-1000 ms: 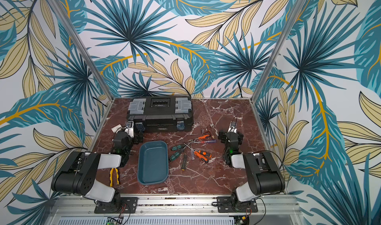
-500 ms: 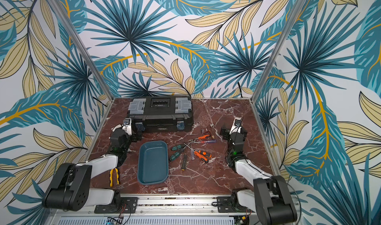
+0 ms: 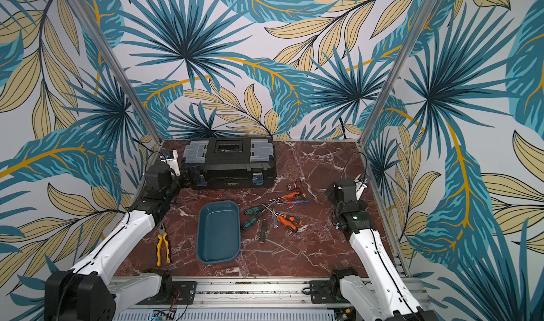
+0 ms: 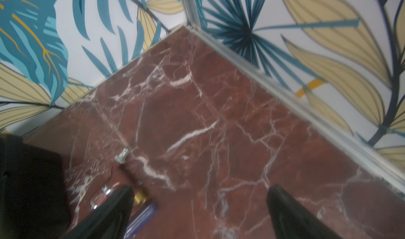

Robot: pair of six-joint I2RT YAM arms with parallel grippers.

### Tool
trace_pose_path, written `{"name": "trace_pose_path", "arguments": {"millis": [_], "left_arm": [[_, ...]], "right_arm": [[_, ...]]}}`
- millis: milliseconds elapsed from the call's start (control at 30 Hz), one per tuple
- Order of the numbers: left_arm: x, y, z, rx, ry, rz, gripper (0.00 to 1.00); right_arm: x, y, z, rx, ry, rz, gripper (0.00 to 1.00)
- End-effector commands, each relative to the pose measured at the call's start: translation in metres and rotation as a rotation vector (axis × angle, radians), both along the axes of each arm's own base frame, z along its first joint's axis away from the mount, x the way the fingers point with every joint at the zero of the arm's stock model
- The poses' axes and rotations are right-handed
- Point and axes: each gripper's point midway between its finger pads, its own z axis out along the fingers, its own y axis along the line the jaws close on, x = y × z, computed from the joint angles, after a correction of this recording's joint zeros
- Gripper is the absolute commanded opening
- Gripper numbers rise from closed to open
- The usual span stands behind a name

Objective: Put the screwdriver on the desktop into the storage box
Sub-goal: Pick up the screwdriver from the center of the board.

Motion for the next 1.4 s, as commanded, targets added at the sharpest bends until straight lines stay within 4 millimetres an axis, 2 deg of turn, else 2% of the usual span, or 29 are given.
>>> {"name": "trace_pose_path", "arguments": {"millis": [0, 167, 300, 400, 467, 633, 767, 967, 1000, 1067, 1167, 1367], "left_arm": [[-0.024, -0.041, 0.012, -0.025, 0.048, -0.093, 1.0], [-0.066, -0.111, 0.016, 0.055, 0.14, -0.261, 0.93], [-0.101, -0.16, 0.002, 0.155, 0.264, -0.392, 0.89], [-0.129, -0.198, -0.021, 0.166, 0.408, -0.469, 0.87], [-0.15, -0.225, -0.045, 0.193, 0.496, -0.51, 0.85], [-0.187, -0.276, -0.096, 0.199, 0.69, -0.541, 0.82], [-0.195, -0.294, -0.129, 0.203, 0.8, -0.495, 0.83], [-0.191, -0.303, -0.161, 0.217, 0.863, -0.442, 0.8], [-0.191, -0.304, -0.166, 0.215, 0.878, -0.437, 0.79], [-0.189, -0.302, -0.178, 0.209, 0.908, -0.406, 0.7], [-0.182, -0.294, -0.186, 0.217, 0.912, -0.351, 0.61], [-0.16, -0.284, -0.19, 0.225, 0.891, -0.296, 0.53]], "right_arm": [[-0.024, 0.027, -0.018, 0.176, 0.097, 0.079, 0.99], [-0.035, 0.058, -0.033, 0.346, 0.193, 0.158, 0.96], [-0.032, 0.068, -0.032, 0.387, 0.213, 0.196, 0.95], [-0.03, 0.067, -0.031, 0.375, 0.218, 0.195, 0.95], [-0.031, 0.061, -0.034, 0.351, 0.224, 0.176, 0.95], [-0.041, 0.059, -0.049, 0.367, 0.259, 0.139, 0.95], [-0.053, 0.054, -0.059, 0.35, 0.299, 0.12, 0.94], [-0.06, 0.051, -0.064, 0.336, 0.308, 0.109, 0.94], [-0.06, 0.051, -0.064, 0.334, 0.311, 0.11, 0.94], [-0.061, 0.05, -0.065, 0.328, 0.319, 0.107, 0.94], [-0.062, 0.05, -0.062, 0.323, 0.321, 0.111, 0.94], [-0.064, 0.046, -0.059, 0.313, 0.312, 0.097, 0.94]]}}
